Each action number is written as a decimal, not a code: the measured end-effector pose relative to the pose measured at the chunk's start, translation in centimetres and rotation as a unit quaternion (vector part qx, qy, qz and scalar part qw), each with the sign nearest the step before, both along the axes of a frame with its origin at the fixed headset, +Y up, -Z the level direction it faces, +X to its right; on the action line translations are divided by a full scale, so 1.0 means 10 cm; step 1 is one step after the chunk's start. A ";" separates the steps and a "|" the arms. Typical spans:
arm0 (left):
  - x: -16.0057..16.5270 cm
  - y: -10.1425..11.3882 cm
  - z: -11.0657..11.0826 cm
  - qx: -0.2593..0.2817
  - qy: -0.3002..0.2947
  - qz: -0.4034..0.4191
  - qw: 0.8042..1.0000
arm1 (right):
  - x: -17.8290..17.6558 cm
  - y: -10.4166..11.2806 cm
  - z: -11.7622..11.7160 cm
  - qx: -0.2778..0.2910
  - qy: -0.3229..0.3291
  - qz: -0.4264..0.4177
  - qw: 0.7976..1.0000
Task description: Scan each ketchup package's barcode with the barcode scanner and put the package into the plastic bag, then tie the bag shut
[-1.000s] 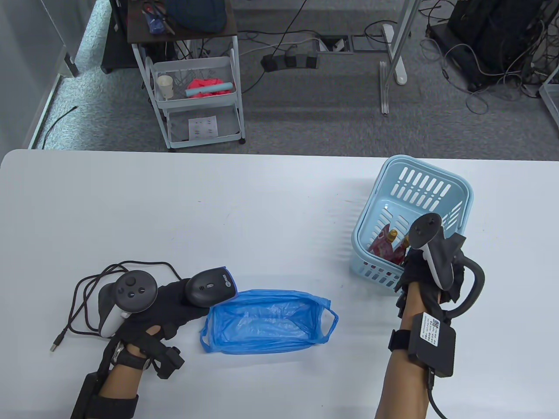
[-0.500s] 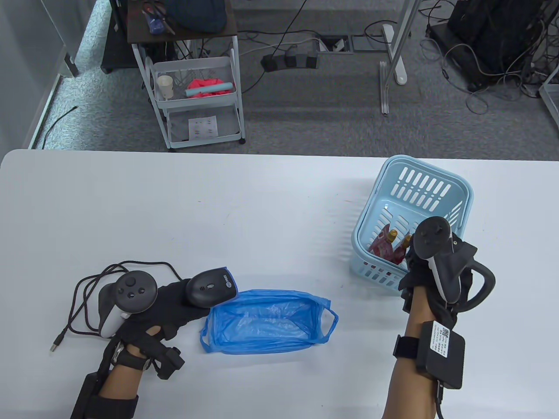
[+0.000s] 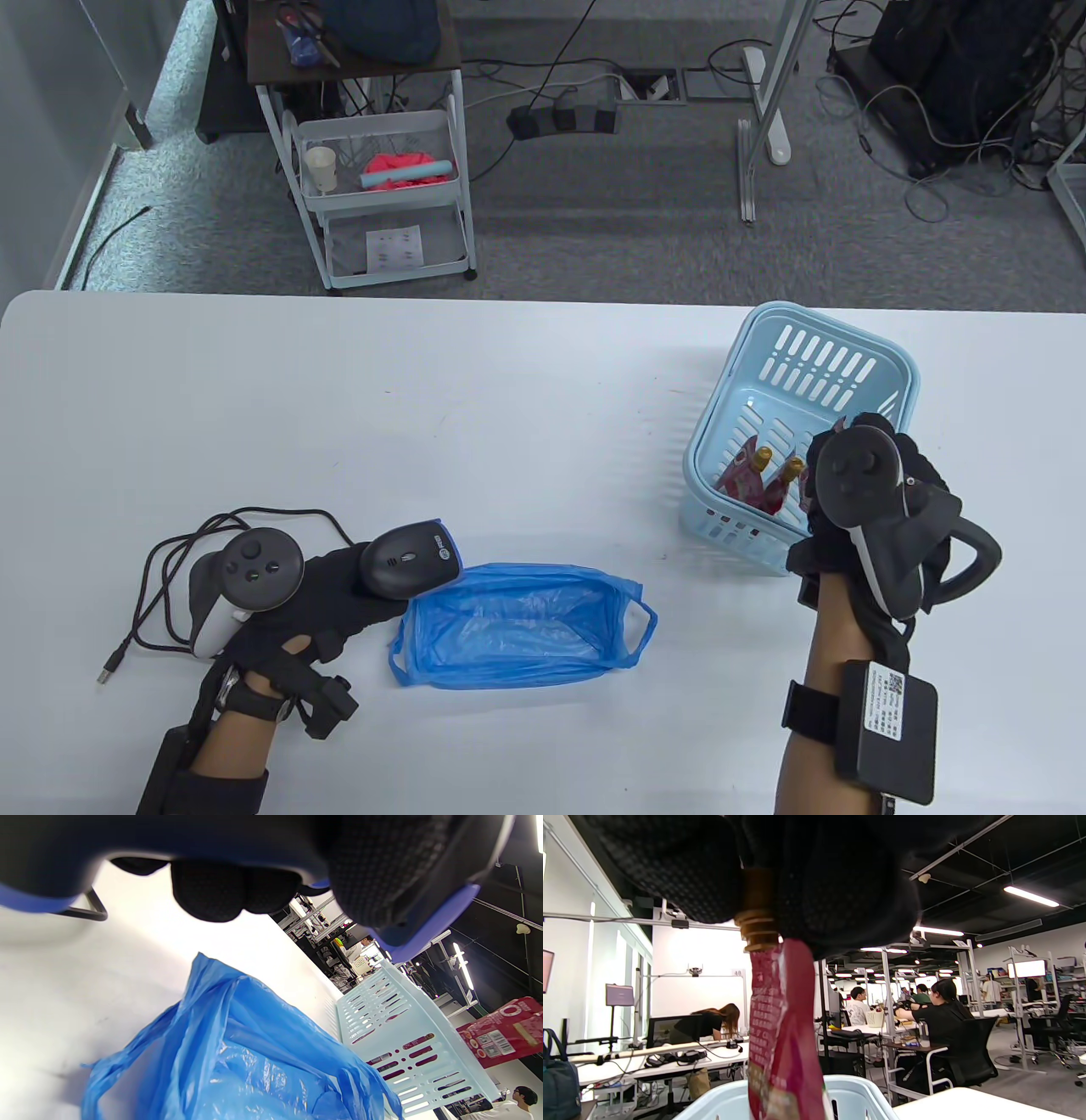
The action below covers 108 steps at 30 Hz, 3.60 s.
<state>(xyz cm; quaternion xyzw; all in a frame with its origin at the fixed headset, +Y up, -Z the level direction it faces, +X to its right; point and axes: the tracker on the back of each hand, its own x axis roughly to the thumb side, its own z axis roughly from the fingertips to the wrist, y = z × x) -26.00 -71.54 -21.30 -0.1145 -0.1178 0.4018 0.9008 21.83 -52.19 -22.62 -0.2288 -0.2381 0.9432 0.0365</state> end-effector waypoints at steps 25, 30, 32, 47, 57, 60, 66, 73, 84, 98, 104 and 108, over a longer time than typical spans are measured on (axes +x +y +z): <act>0.05 0.01 0.01 0.009 -0.017 0.000 1.000 | -0.97 0.07 0.34 0.026 0.210 -0.023 0.977; 0.10 0.05 0.04 0.018 -0.030 0.002 0.999 | -1.20 -0.08 0.39 0.009 0.249 -0.028 0.968; 0.13 0.08 0.05 0.018 -0.046 -0.006 0.999 | -1.29 -0.16 0.41 0.002 0.263 -0.028 0.964; 0.49 0.21 0.20 0.069 -0.107 -0.019 0.992 | -1.67 -0.53 0.48 -0.024 0.307 -0.051 0.950; 0.61 0.17 0.24 0.085 -0.108 -0.038 0.990 | -1.79 -0.56 0.45 -0.023 0.310 -0.070 0.948; 0.62 0.18 0.24 0.086 -0.106 -0.038 0.990 | -1.80 -0.56 0.45 -0.022 0.311 -0.074 0.947; 0.64 0.18 0.24 0.084 -0.107 -0.043 0.990 | -1.81 -0.56 0.45 -0.019 0.310 -0.077 0.947; 0.66 0.18 0.24 0.082 -0.110 -0.046 0.989 | -1.81 -0.55 0.45 -0.019 0.310 -0.078 0.947; 0.63 0.19 0.23 0.084 -0.097 -0.036 0.991 | -1.80 -0.55 0.48 -0.019 0.314 -0.075 0.946; 0.44 0.18 0.15 0.070 -0.059 -0.024 0.996 | -1.68 -0.78 0.59 -0.031 0.316 -0.074 0.945; 0.42 0.18 0.15 0.068 -0.054 -0.025 0.996 | -1.63 -0.96 0.60 -0.047 0.314 -0.070 0.946; 0.42 0.19 0.14 0.067 -0.053 -0.025 0.996 | -1.61 -1.09 0.59 -0.054 0.308 -0.061 0.948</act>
